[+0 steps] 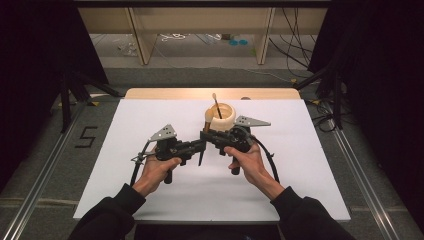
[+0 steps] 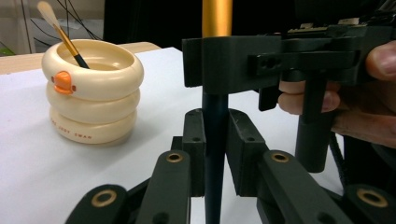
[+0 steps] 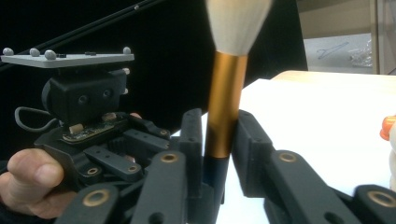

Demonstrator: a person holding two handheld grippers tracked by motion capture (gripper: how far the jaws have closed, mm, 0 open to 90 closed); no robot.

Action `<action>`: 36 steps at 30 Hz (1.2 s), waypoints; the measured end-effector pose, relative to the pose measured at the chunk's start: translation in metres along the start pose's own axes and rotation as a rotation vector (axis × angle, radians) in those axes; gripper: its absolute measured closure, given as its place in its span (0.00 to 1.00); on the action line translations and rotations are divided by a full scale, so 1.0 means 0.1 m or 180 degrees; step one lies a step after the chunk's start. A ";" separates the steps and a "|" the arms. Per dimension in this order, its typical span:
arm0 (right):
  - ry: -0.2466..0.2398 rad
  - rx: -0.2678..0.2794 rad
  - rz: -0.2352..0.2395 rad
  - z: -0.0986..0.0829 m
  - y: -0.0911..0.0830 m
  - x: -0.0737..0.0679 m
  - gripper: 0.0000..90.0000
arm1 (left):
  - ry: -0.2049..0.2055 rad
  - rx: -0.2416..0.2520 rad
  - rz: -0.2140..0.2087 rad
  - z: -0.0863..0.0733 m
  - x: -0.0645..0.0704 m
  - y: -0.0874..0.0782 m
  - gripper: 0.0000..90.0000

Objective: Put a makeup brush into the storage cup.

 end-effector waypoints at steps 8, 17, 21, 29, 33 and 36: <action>0.0007 0.0033 0.0035 0.01 0.01 0.00 0.87 | 0.0010 0.0012 -0.0029 0.00 -0.01 0.00 0.87; -0.0071 -0.0032 0.0009 0.00 -0.01 -0.01 0.87 | 0.0097 -0.0058 0.0005 -0.01 0.02 0.01 0.78; -0.0135 -0.0046 -0.0005 -0.01 -0.01 0.00 0.87 | 0.0218 -0.0178 0.0118 -0.02 0.05 0.00 0.61; -0.0148 -0.0036 -0.0014 0.02 -0.04 0.01 0.87 | 0.0347 -0.0297 0.0364 -0.04 0.08 -0.06 0.40; -0.0204 -0.0048 -0.0075 0.02 -0.05 0.04 0.87 | 0.0393 -0.0363 0.0499 -0.07 0.09 -0.10 0.35; -0.0215 -0.0032 -0.0092 0.03 -0.05 0.05 0.87 | 0.0378 -0.0378 0.0569 -0.11 0.10 -0.14 0.33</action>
Point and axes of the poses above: each handheld gripper's, and its own axes: y roughly forward along the jaws, z roughly out of its top, x roughly to its right, the point moved 5 cm from there along y, roughly forward along the jaws, and after that the axes turned 14 degrees about -z, right-handed, at the moved point
